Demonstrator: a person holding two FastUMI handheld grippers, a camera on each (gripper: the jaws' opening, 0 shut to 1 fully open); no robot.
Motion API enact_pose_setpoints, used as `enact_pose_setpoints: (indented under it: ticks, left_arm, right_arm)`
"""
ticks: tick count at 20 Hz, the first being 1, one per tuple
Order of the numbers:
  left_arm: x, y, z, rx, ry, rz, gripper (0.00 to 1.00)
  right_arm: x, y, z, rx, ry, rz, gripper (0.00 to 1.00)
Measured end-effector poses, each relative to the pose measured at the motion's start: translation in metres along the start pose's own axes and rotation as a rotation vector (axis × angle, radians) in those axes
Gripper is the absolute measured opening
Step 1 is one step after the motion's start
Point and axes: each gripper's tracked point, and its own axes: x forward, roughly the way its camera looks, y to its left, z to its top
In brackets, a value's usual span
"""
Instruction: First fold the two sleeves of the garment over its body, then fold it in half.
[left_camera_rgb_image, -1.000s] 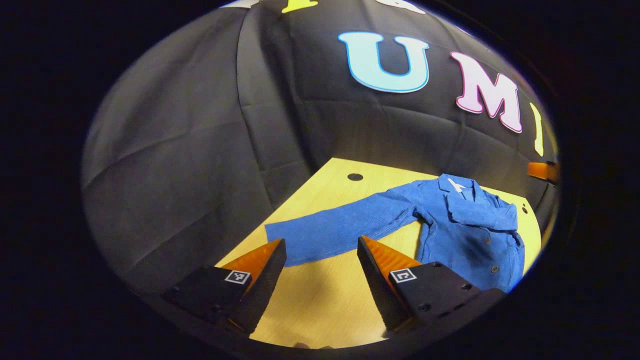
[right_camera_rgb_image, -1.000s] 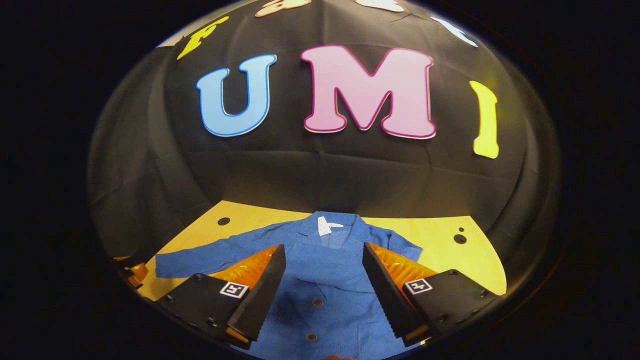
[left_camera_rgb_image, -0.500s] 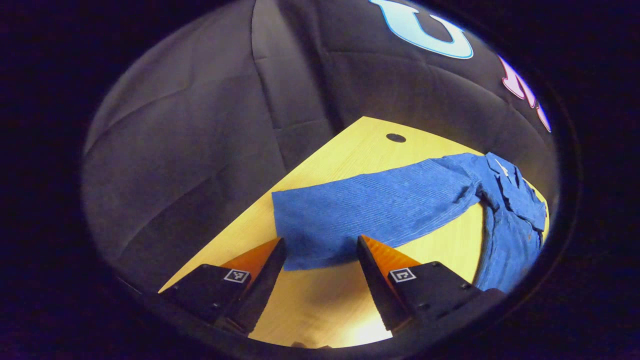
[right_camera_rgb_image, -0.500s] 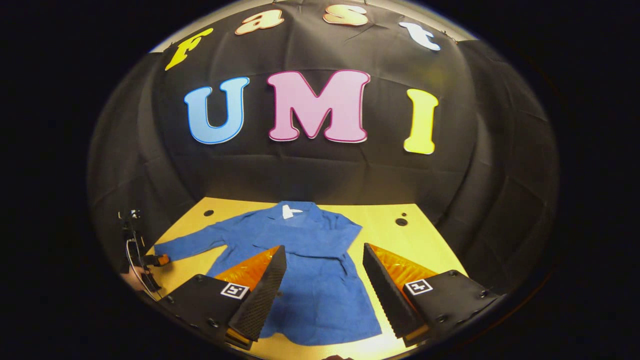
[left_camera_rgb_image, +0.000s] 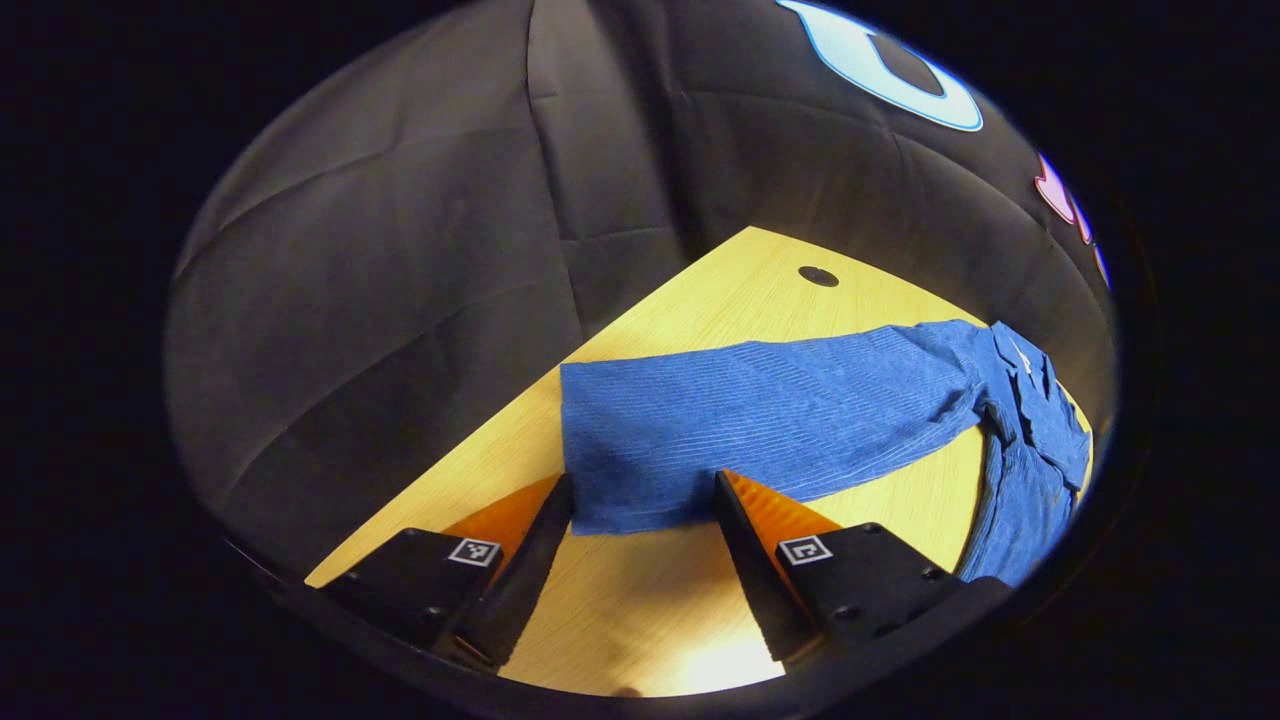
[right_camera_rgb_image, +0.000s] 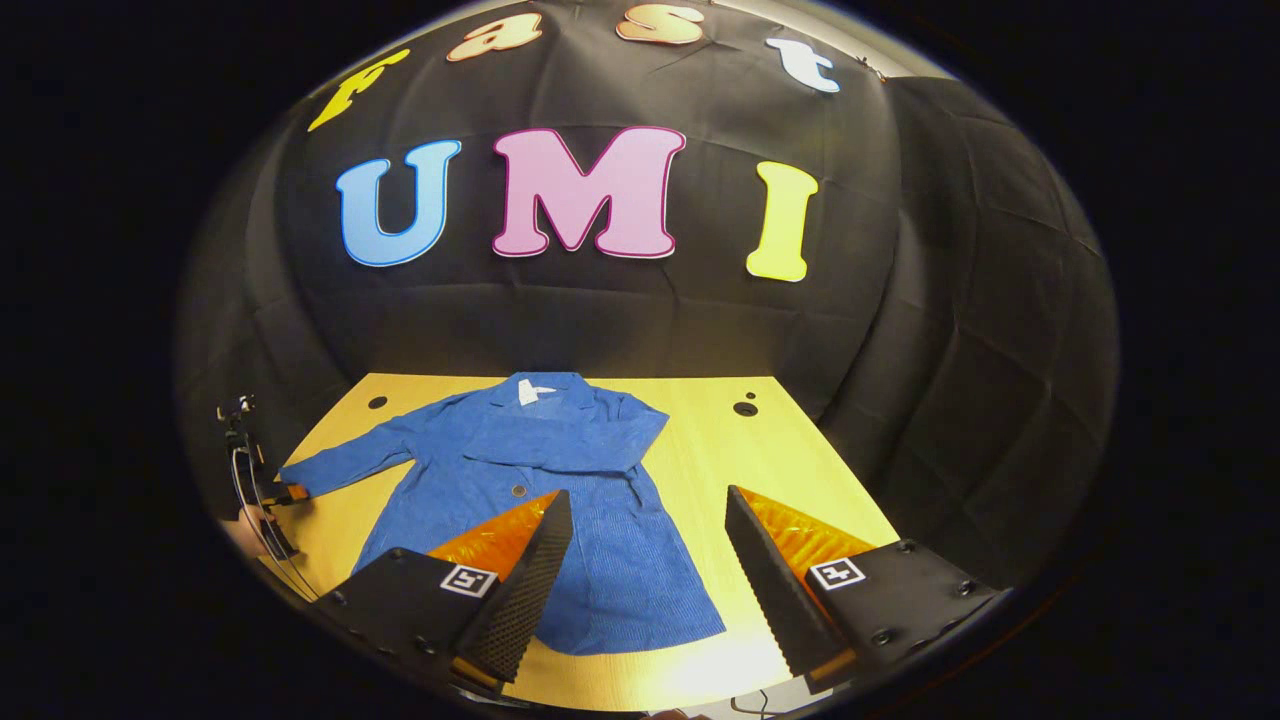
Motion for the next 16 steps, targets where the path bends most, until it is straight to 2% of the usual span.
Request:
enact_pose_setpoints:
  ticks: [5, 9, 10, 13, 16]
  left_arm:
    - [0.002, -0.019, 0.003, -0.023, 0.016, -0.040, 0.34]
    - [0.010, -0.020, 0.006, -0.048, 0.037, -0.026, 0.09]
    - [0.007, -0.020, 0.005, -0.035, 0.042, -0.032, 0.09]
    - [0.006, -0.025, 0.007, -0.043, 0.075, -0.065, 0.02]
    - [-0.001, -0.022, 0.011, -0.077, 0.084, -0.051, 0.02]
  right_arm:
    - [-0.001, 0.003, -0.018, -0.003, 0.043, 0.017, 0.99]
    - [0.006, -0.003, -0.004, -0.048, 0.002, 0.031, 0.99]
    - [0.008, -0.004, 0.001, -0.045, -0.010, 0.028, 0.99]
    - [0.017, -0.010, 0.002, -0.020, -0.019, 0.029, 0.99]
    - [0.023, -0.019, -0.003, -0.011, -0.007, 0.029, 0.99]
